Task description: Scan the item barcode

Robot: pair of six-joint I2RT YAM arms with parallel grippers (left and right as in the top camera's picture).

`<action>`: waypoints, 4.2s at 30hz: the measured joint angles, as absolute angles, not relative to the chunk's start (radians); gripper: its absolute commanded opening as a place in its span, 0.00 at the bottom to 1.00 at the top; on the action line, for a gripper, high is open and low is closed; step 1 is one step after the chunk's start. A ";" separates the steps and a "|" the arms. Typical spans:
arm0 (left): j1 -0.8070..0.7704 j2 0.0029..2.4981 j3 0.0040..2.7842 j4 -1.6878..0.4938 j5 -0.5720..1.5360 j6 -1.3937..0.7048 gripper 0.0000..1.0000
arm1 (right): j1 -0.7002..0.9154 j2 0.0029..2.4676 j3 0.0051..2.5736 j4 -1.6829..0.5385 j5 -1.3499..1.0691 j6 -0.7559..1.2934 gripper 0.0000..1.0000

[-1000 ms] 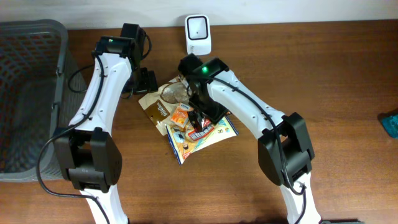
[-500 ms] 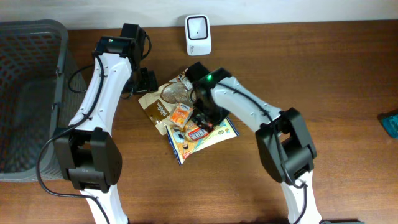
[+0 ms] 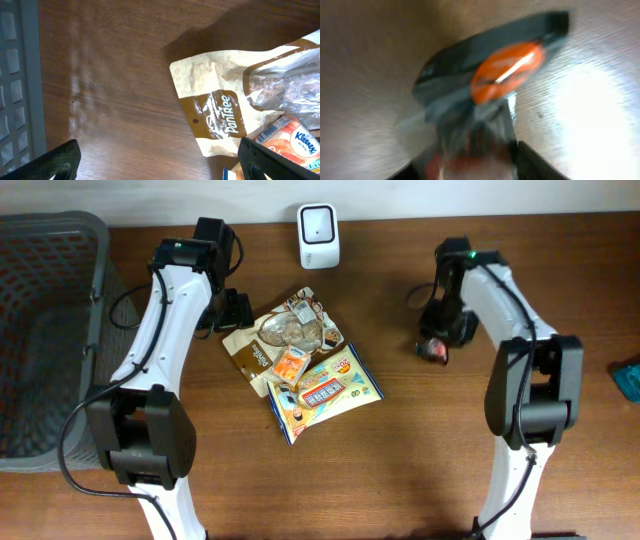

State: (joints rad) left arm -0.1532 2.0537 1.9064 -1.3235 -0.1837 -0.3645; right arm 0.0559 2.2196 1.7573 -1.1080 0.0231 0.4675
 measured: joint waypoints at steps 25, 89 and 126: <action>-0.153 2.054 1.906 -1.323 -0.184 -0.364 0.99 | 0.087 2.226 1.716 -1.077 0.082 0.226 0.52; -0.153 2.054 1.906 -1.322 -0.184 -0.364 0.99 | 0.149 2.230 2.037 -0.953 -0.223 -0.161 0.83; -0.153 2.054 1.906 -1.323 -0.184 -0.364 0.99 | 0.252 2.296 1.885 -1.097 -0.104 -0.027 0.52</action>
